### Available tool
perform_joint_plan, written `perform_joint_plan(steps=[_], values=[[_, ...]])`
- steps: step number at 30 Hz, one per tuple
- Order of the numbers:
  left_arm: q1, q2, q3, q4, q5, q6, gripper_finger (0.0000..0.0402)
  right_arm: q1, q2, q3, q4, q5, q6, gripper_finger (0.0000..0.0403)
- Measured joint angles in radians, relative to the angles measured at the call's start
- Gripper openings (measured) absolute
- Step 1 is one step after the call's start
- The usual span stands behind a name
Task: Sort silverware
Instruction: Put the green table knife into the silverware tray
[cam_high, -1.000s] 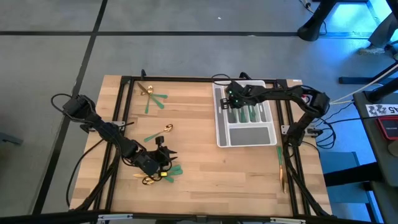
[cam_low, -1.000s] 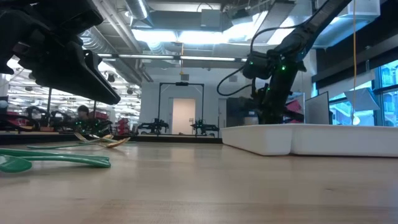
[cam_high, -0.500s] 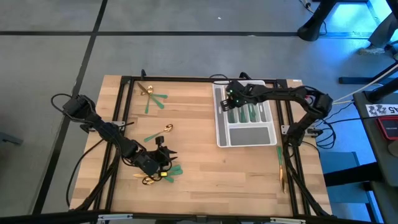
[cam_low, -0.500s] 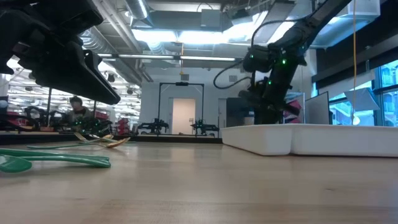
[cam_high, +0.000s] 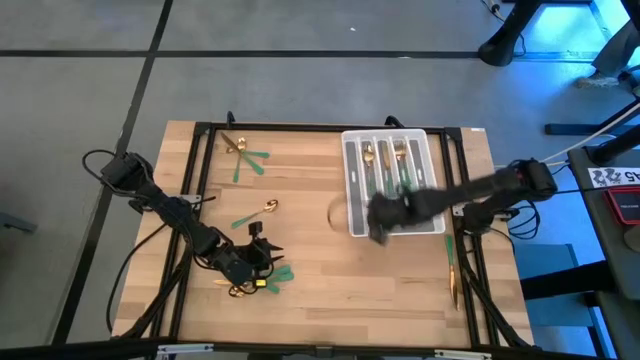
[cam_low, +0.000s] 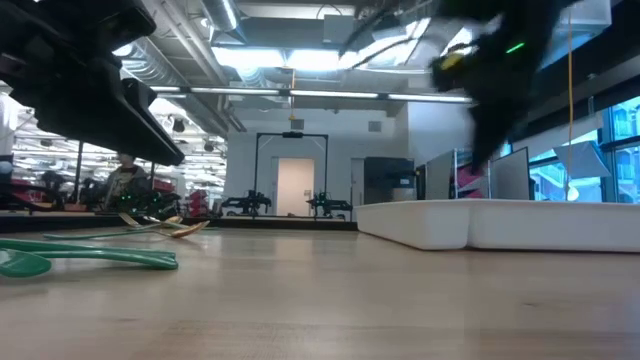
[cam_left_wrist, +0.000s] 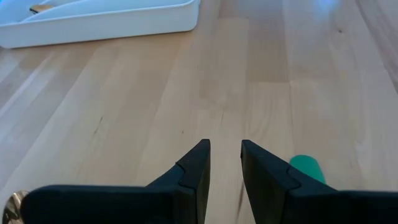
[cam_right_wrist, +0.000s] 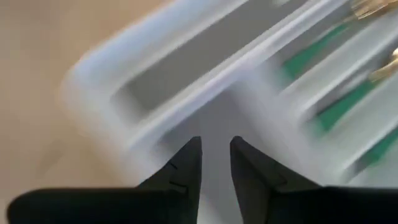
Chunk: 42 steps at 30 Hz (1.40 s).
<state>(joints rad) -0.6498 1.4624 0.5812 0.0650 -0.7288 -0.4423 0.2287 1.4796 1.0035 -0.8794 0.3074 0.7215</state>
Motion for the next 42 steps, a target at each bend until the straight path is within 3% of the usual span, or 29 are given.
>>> perform_joint_plan(steps=[10,19,31,42], values=[[0.001,0.0,0.0,0.007,-0.018,0.015,0.0081,0.485,0.035,0.0,-0.124,-0.399,0.625,0.0019],[0.002,0.0,0.0,0.007,-0.019,0.039,0.0081,0.675,0.212,0.0,-0.164,-0.668,0.741,0.0004],[0.003,0.0,0.0,0.007,-0.019,0.031,0.0081,0.742,0.356,0.0,-0.143,-0.716,0.737,0.0002],[0.003,0.0,0.0,0.01,-0.019,0.023,0.0081,0.66,0.362,0.013,-0.053,-0.669,0.741,0.0002]])
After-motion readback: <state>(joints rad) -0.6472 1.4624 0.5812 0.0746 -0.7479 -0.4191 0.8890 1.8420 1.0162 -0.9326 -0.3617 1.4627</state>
